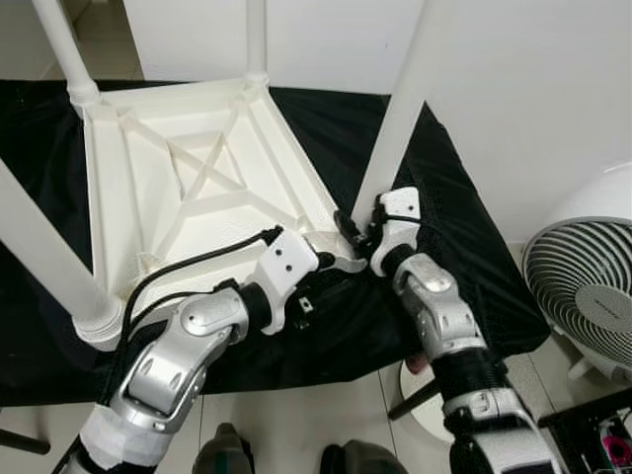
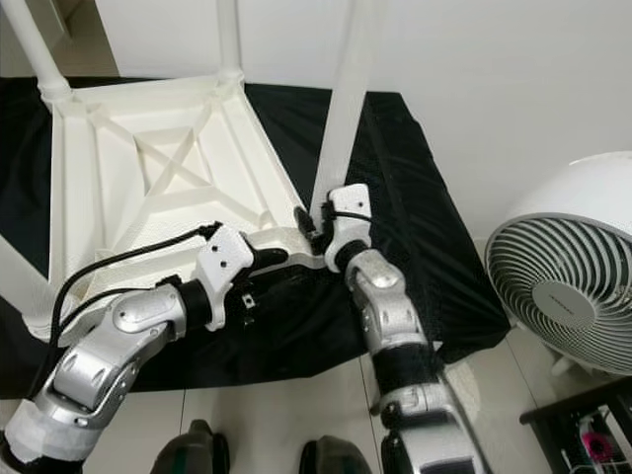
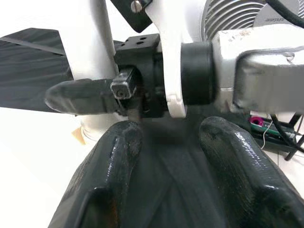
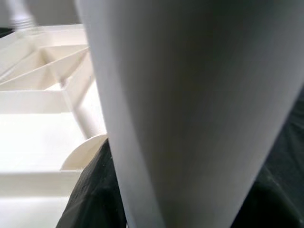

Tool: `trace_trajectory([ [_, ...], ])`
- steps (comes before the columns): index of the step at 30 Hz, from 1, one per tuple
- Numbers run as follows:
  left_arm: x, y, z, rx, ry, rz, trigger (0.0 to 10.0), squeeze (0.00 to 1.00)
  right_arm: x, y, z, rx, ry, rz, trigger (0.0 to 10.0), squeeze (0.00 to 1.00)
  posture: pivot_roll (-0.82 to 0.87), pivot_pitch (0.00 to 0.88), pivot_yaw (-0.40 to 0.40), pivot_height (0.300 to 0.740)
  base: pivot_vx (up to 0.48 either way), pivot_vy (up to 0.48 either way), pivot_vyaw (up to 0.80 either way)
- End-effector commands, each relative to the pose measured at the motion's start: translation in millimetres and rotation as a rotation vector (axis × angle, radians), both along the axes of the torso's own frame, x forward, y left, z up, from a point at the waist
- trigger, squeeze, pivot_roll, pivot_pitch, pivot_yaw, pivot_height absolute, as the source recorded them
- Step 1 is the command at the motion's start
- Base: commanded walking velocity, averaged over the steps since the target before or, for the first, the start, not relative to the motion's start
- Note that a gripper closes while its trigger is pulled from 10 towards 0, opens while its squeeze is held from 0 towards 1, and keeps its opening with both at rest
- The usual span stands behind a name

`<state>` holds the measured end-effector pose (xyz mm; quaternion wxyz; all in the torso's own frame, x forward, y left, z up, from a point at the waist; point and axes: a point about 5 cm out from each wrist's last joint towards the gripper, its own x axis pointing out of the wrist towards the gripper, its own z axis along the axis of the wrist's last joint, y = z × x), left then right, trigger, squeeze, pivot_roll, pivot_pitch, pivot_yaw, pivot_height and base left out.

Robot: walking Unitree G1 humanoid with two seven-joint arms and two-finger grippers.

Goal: Building children table

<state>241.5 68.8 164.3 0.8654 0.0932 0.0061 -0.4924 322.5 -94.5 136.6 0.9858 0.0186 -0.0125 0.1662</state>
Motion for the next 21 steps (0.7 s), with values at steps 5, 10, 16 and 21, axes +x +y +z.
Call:
trace_trajectory([
  [5, -0.7, -2.6, -2.5, 0.003, 0.015, -0.009, 10.0, 0.0, -6.0, 2.5, -6.8, 0.006, 0.037, -0.089, 0.0, 0.0, 0.01, 0.037, -0.05, 0.74, 0.0, 0.0, 0.0],
  [10, -0.1, -4.5, -2.8, 0.003, 0.014, -0.018, 10.0, 0.0, -6.5, -1.1, -2.3, 0.015, 0.054, -0.116, 10.0, 0.51, 0.0, 0.029, -0.054, 0.74, 0.0, 0.0, 0.0],
  [16, -0.4, -5.5, -3.0, 0.0, 0.012, -0.019, 10.0, 0.0, -7.4, -8.5, 2.8, 0.04, 0.046, -0.057, 10.0, 1.0, 0.0, 0.02, -0.063, 0.74, 0.0, 0.0, 0.0],
  [21, -0.4, -5.6, -3.1, 0.0, 0.01, -0.018, 10.0, 0.0, -5.8, -16.1, 1.7, -0.008, 0.053, 0.045, 10.0, 1.0, 0.01, 0.013, -0.065, 0.74, 0.0, 0.0, 0.0],
])
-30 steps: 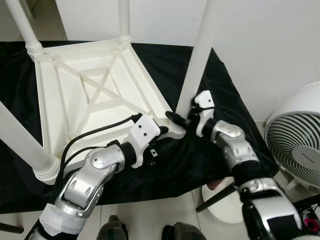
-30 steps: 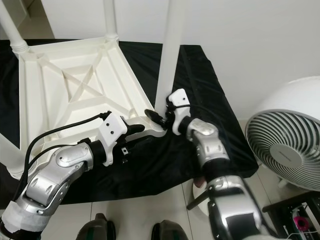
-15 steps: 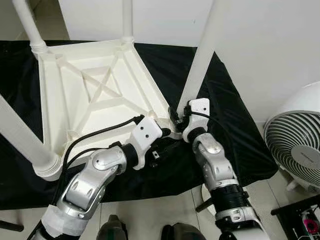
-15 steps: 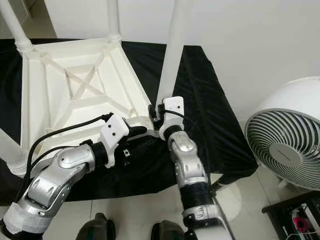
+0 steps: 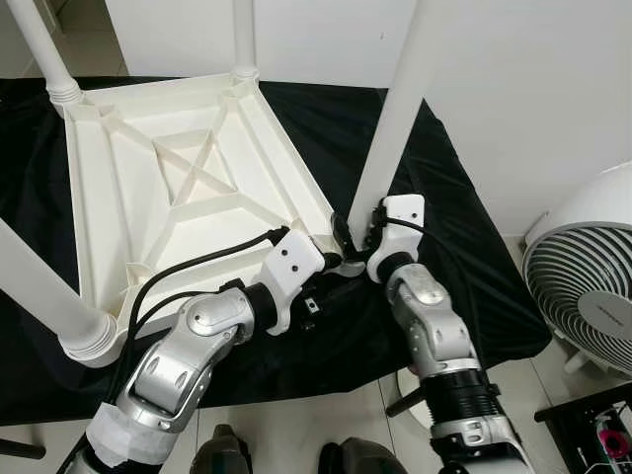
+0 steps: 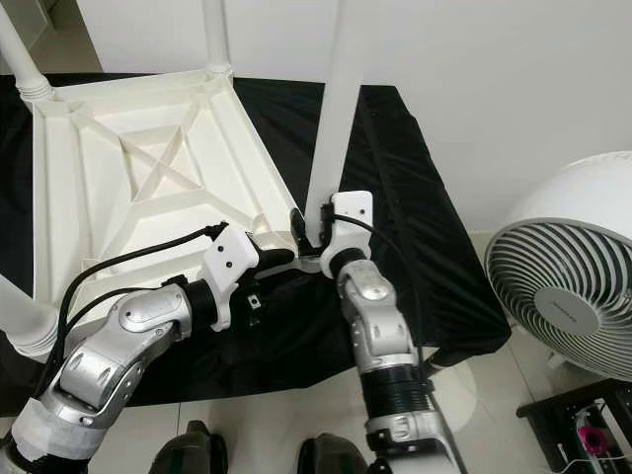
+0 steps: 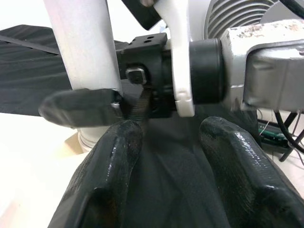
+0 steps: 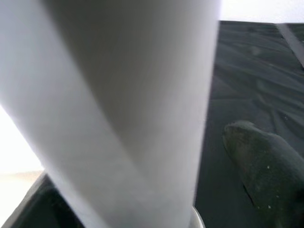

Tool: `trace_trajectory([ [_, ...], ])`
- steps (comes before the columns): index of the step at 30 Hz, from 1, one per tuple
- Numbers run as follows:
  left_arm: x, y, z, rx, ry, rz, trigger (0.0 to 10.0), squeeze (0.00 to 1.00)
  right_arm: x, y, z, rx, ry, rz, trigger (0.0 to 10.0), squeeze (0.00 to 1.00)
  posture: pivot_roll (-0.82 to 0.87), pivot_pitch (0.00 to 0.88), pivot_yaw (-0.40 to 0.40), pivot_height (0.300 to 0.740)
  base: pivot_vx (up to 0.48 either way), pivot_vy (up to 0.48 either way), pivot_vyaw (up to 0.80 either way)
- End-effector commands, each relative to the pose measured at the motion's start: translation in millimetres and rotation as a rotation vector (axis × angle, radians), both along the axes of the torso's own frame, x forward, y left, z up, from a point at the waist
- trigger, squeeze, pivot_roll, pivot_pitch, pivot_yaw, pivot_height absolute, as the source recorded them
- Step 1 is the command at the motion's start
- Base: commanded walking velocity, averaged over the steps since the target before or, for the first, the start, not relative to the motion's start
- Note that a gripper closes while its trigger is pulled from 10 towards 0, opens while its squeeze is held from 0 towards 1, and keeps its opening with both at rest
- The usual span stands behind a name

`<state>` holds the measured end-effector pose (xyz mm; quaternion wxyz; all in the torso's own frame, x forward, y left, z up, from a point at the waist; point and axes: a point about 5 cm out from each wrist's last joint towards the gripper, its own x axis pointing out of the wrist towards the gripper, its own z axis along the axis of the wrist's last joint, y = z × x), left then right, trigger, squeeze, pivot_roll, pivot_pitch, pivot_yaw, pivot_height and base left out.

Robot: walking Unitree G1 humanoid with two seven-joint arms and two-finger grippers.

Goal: Building children table

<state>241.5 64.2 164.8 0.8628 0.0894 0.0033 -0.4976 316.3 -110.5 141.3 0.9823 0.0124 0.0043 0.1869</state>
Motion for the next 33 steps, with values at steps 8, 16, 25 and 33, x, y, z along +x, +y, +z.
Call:
trace_trajectory([
  [8, 0.9, -0.3, -2.8, 0.014, 0.005, -0.01, 10.0, 0.0, -0.7, -11.5, -6.7, -0.122, -0.006, 0.33, 10.0, 0.0, 0.01, 0.005, -0.055, 0.74, 0.0, 0.0, 0.0],
  [16, 3.3, -1.3, -2.1, 0.021, -0.004, -0.019, 10.0, 0.0, 15.5, -10.5, -6.0, -0.181, -0.06, 0.442, 10.0, 0.0, 0.01, 0.0, -0.047, 0.74, 0.0, 0.0, 0.0],
  [25, 3.3, 0.4, -0.8, 0.022, -0.009, -0.008, 10.0, 0.0, 27.8, -0.9, -1.2, -0.165, -0.06, 0.493, 0.0, 0.0, 0.03, 0.0, -0.056, 0.74, 0.0, 0.0, 0.0],
  [33, 1.4, 1.9, -1.4, 0.017, -0.003, 0.007, 10.0, 0.0, 28.8, -9.8, -6.4, -0.128, -0.037, 0.495, 0.0, 0.0, 0.04, 0.006, -0.064, 0.74, 0.0, 0.0, 0.0],
])
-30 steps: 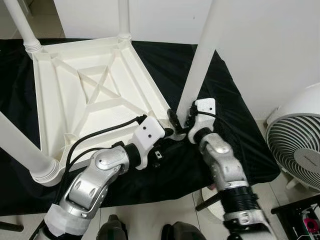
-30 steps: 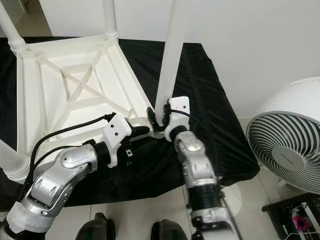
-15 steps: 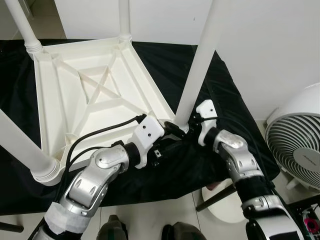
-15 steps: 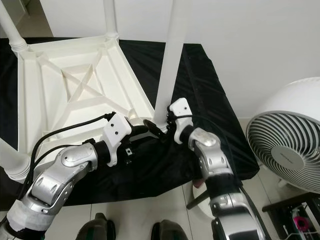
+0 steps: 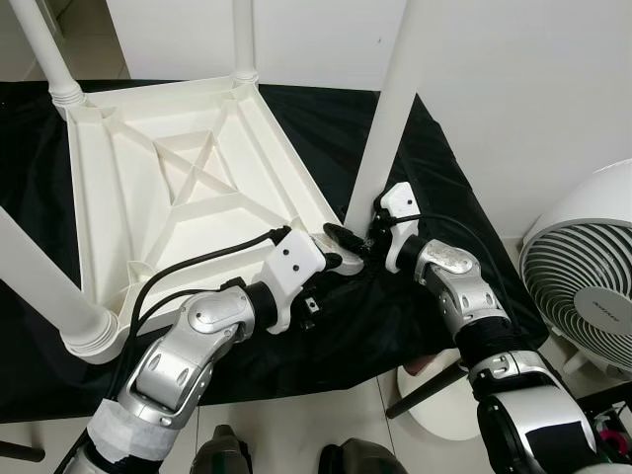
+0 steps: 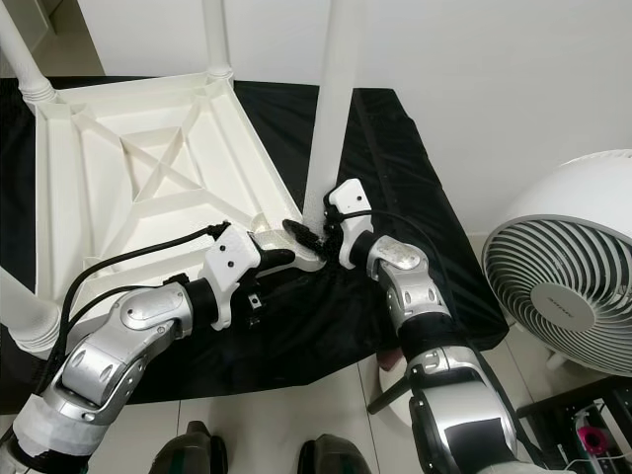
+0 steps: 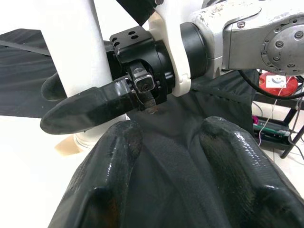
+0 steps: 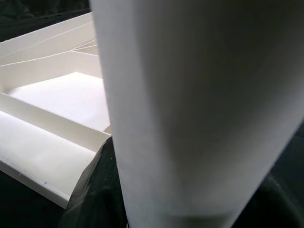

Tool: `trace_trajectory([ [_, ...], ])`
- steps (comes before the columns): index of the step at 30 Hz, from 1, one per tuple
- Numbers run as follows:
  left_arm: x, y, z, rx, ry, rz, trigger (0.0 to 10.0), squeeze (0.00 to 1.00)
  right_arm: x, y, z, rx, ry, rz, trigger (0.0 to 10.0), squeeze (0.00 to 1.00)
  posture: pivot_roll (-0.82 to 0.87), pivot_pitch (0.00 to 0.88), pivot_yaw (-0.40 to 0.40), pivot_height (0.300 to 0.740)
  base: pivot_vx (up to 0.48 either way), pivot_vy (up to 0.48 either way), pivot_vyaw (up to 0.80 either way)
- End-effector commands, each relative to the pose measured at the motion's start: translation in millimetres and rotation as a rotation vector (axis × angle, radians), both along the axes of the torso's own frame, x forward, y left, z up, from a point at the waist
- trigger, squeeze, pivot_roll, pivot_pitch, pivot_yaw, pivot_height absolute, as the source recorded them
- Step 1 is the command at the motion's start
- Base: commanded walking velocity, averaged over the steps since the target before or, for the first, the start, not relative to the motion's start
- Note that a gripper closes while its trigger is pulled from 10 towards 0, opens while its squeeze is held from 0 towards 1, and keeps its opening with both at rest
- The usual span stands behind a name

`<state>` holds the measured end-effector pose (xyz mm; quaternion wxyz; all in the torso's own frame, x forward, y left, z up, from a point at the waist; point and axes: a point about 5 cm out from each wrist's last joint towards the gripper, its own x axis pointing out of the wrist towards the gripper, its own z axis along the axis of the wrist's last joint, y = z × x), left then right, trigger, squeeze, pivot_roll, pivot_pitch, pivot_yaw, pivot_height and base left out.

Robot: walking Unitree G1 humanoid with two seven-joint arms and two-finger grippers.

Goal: Building children table

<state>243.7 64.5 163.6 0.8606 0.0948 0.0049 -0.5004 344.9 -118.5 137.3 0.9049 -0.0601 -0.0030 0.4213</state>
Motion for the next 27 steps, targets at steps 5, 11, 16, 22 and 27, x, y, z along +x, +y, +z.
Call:
trace_trajectory([
  [5, -1.1, 1.0, -0.6, 0.001, 0.003, 0.013, 10.0, 0.0, 1.1, -9.4, -4.0, 0.046, 0.019, -0.098, 0.0, 0.0, 0.03, 0.011, -0.065, 0.74, 0.0, 0.0, 0.0],
  [11, -1.3, -0.2, -1.1, -0.002, 0.006, 0.01, 10.0, 0.0, 2.5, -3.8, -8.5, 0.095, 0.092, -0.335, 0.0, 0.0, 0.02, 0.018, -0.061, 0.74, 0.0, 0.0, 0.0],
  [16, -1.4, -2.0, -1.0, -0.006, 0.009, 0.002, 10.0, 0.0, -6.1, 17.7, -8.1, 0.15, 0.111, -0.483, 0.0, 0.0, 0.01, 0.022, -0.053, 0.74, 0.0, 0.0, 0.0],
  [22, -1.0, -3.0, -0.9, -0.008, 0.01, -0.004, 10.0, 0.0, -20.1, 50.8, -0.2, 0.201, 0.061, -0.552, 0.0, 0.0, 0.0, 0.023, -0.05, 0.74, 0.0, 0.0, 0.0],
  [27, -0.4, -3.0, -0.1, -0.013, 0.011, -0.004, 10.0, 0.0, -22.8, 56.5, 2.1, 0.206, 0.064, -0.534, 0.0, 0.0, 0.0, 0.024, -0.048, 0.74, 0.0, 0.0, 0.0],
])
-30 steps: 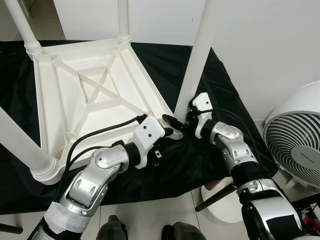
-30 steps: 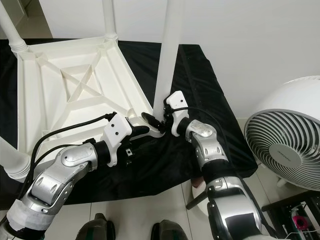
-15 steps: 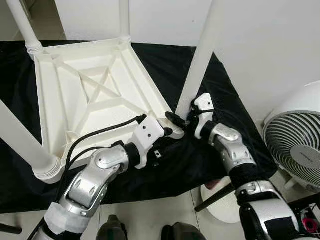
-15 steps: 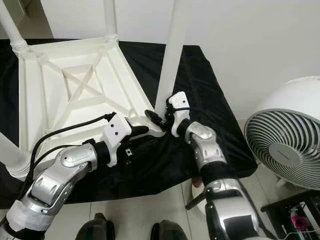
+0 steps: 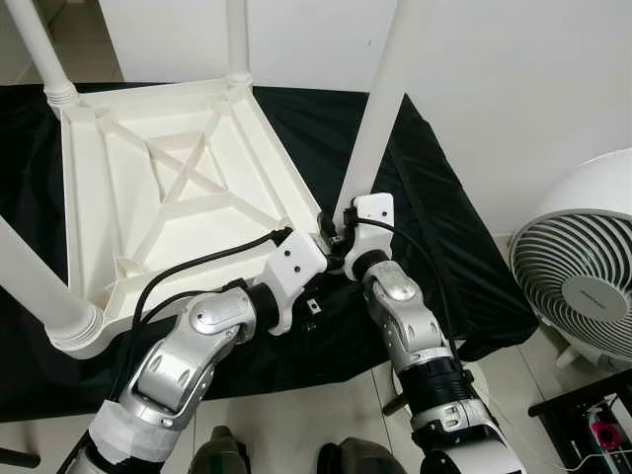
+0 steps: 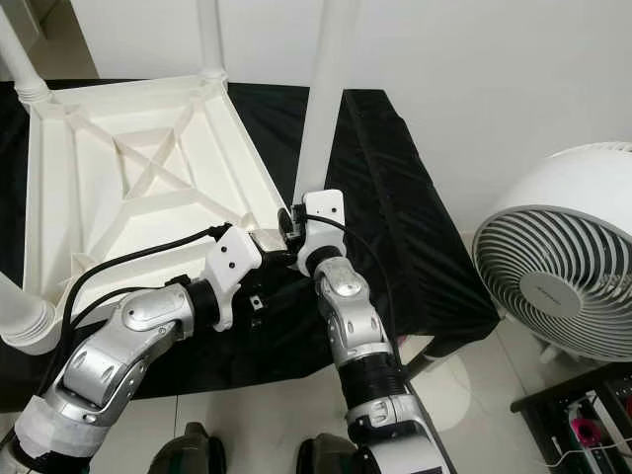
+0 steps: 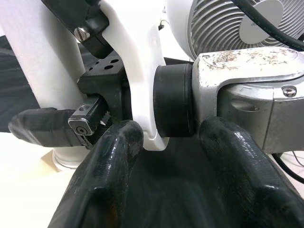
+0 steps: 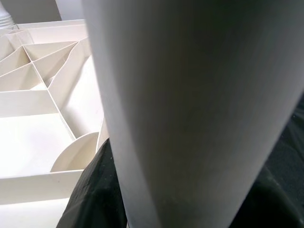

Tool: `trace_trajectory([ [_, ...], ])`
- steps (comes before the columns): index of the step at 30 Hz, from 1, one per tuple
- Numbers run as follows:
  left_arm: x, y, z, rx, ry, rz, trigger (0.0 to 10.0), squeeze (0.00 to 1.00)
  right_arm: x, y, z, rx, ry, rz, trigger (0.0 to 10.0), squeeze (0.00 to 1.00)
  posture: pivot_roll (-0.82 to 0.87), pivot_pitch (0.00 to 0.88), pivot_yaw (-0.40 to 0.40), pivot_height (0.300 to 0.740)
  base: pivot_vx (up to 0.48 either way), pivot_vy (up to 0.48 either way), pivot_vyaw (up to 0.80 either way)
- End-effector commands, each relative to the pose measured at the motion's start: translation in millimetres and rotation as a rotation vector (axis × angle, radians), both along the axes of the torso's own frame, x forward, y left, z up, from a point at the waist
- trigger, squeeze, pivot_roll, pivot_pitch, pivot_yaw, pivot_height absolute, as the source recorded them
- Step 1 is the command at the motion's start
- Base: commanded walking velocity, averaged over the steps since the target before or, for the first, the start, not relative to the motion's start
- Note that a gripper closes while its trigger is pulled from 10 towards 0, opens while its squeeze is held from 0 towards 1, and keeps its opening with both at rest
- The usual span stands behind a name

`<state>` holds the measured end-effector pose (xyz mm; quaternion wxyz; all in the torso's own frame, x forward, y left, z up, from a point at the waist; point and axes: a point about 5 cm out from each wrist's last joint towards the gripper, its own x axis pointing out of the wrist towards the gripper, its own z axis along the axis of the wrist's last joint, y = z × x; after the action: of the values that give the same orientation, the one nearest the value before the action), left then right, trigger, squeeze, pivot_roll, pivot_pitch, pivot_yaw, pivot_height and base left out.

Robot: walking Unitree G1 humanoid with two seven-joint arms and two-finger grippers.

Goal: Building children table

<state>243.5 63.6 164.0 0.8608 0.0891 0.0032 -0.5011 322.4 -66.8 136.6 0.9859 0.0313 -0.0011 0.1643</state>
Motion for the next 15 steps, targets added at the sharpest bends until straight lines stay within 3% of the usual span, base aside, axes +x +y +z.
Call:
trace_trajectory([
  [1, -0.2, -2.0, -0.9, 0.001, 0.008, -0.003, 10.0, 0.0, 1.8, 0.2, 3.0, 0.026, 0.014, -0.013, 10.0, 0.0, 0.0, 0.026, -0.05, 0.74, 0.0, 0.0, 0.0],
  [4, -0.1, -2.0, -1.2, 0.003, 0.008, -0.004, 10.0, 0.0, 4.3, -6.2, 4.4, 0.005, 0.017, -0.042, 10.0, 0.0, 0.0, 0.026, -0.051, 0.74, 0.0, 0.0, 0.0],
  [5, 0.4, -1.6, -0.8, 0.001, 0.007, 0.0, 10.0, 0.0, 5.1, -8.6, 5.9, 0.025, 0.021, -0.036, 10.0, 1.0, 0.0, 0.028, -0.054, 0.74, 0.0, 0.0, 0.0],
  [13, 0.1, -1.7, -0.5, -0.003, 0.007, 0.005, 10.0, 0.0, 3.6, -14.1, 12.9, 0.044, 0.011, 0.012, 10.0, 1.0, 0.0, 0.031, -0.059, 0.74, 0.0, 0.0, 0.0],
  [14, -0.1, -1.7, -0.7, -0.003, 0.008, 0.006, 10.0, 0.0, 3.2, -16.1, 14.7, 0.03, 0.002, 0.059, 10.0, 0.89, 0.0, 0.032, -0.061, 0.74, 0.0, 0.0, 0.0],
  [15, -0.1, -1.7, -0.7, -0.003, 0.008, 0.006, 10.0, 0.0, 3.2, -16.1, 14.7, 0.03, 0.002, 0.059, 10.0, 0.89, 0.0, 0.032, -0.061, 0.74, 0.0, 0.0, 0.0],
])
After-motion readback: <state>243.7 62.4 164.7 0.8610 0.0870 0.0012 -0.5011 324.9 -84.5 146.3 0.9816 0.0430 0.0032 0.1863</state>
